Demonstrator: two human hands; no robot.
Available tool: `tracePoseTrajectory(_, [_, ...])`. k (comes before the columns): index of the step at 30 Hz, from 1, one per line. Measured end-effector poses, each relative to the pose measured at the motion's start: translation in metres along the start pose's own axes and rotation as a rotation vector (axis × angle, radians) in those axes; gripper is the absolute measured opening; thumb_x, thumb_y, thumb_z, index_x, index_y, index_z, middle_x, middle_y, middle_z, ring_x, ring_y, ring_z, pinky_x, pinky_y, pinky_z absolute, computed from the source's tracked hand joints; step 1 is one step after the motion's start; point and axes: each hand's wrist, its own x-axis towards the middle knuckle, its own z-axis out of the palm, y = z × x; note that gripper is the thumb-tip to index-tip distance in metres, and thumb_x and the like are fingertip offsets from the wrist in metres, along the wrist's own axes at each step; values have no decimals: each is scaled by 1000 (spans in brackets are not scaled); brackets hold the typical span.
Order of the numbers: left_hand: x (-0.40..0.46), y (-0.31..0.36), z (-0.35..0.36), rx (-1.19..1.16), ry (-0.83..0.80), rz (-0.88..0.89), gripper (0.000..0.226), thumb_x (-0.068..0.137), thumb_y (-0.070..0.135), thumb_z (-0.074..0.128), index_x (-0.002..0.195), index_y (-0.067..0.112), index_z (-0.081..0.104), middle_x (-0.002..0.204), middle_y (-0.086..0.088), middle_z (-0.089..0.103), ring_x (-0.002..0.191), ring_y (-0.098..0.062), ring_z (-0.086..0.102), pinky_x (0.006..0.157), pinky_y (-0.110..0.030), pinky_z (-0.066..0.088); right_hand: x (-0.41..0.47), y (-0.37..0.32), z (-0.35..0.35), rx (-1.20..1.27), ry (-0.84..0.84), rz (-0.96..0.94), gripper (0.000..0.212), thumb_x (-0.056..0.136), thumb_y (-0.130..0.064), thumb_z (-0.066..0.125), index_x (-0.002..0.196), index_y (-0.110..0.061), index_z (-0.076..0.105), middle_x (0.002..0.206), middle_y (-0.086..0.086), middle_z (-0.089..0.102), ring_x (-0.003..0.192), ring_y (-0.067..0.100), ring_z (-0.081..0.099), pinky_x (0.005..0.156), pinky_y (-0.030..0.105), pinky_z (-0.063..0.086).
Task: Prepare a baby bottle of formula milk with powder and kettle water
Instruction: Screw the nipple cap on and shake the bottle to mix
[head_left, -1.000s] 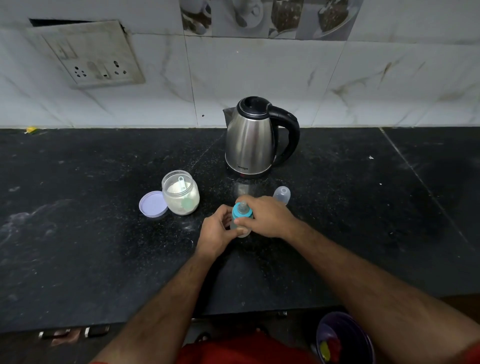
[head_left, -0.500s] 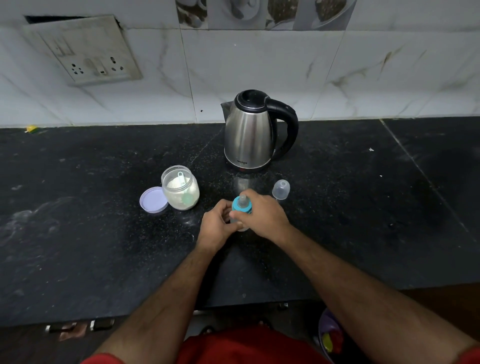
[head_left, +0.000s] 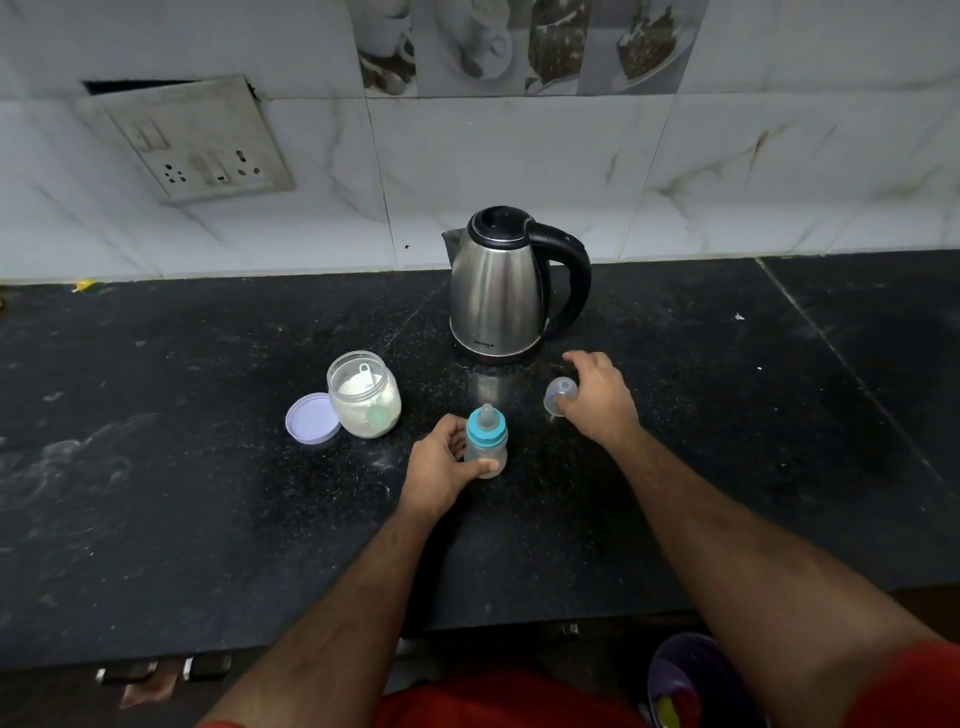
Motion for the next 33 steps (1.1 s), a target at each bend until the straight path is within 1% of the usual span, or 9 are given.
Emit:
tracePoseTrajectory(3, [0, 1, 3, 1, 9, 2, 48, 66, 11, 90, 98, 29, 59, 106, 12, 71, 104, 0, 66, 99, -29, 52, 6, 9, 6, -46, -97, 10, 76, 85, -20, 73, 150, -24, 33, 152, 6, 37, 136, 29, 41, 108, 44, 41])
tracePoseTrajectory(6, [1, -1, 3, 7, 13, 2, 48, 66, 12, 90, 99, 29, 60, 108, 11, 71, 105, -2, 66, 99, -31, 52, 9, 12, 11, -70, -190, 20, 78, 84, -22, 75, 150, -25, 33, 150, 6, 42, 134, 29, 43, 108, 47, 41])
tracePoseTrajectory(10, [2, -3, 4, 12, 11, 7, 49, 66, 13, 90, 99, 31, 59, 110, 11, 71, 107, -2, 65, 101, -33, 52, 7, 10, 15, -116, -163, 31, 71, 86, -23, 73, 146, -24, 37, 140, 9, 51, 127, 29, 50, 103, 48, 46])
tracePoseTrajectory(15, [3, -3, 3, 13, 7, 11, 49, 66, 13, 90, 100, 31, 59, 110, 10, 71, 107, -2, 65, 101, -33, 52, 0, 10, 16, -112, -97, 4, 47, 89, -23, 68, 131, -23, 50, 125, 7, 60, 115, 25, 57, 98, 46, 49])
tracePoseTrajectory(18, [3, -4, 3, 11, 4, 10, 50, 66, 14, 90, 103, 30, 59, 112, 10, 70, 108, -3, 65, 101, -34, 52, -5, 8, 12, -27, -50, -13, 45, 87, -22, 69, 128, -23, 53, 123, 6, 61, 112, 24, 59, 96, 42, 50])
tracePoseTrajectory(24, [3, -4, 4, -3, 10, 18, 53, 66, 13, 91, 106, 28, 60, 112, 9, 70, 108, -2, 65, 102, -33, 52, -22, -17, -11, 389, 104, -116, 47, 76, -24, 75, 121, -25, 62, 114, -1, 65, 100, 15, 64, 92, 40, 55])
tracePoseTrajectory(27, [2, -3, 3, -9, -3, 17, 57, 67, 13, 90, 114, 25, 60, 116, 8, 69, 109, -1, 63, 102, -31, 51, -38, -33, -22, 536, 118, -215, 49, 78, -25, 75, 125, -25, 61, 116, -3, 65, 95, 7, 66, 86, 31, 58])
tracePoseTrajectory(31, [-1, -4, 2, -13, -14, 20, 63, 69, 13, 89, 123, 22, 59, 123, 7, 67, 113, -2, 62, 103, -27, 49, -57, -53, -25, 556, 104, -330, 52, 79, -25, 76, 128, -27, 59, 114, -6, 65, 95, 4, 64, 78, 23, 57])
tracePoseTrajectory(33, [-3, -4, 1, -30, -18, 28, 65, 70, 11, 88, 127, 21, 58, 122, 6, 67, 112, -1, 62, 102, -26, 50, -62, -58, -20, 493, 52, -369, 48, 78, -25, 77, 122, -29, 57, 110, -9, 64, 95, 5, 63, 73, 22, 55])
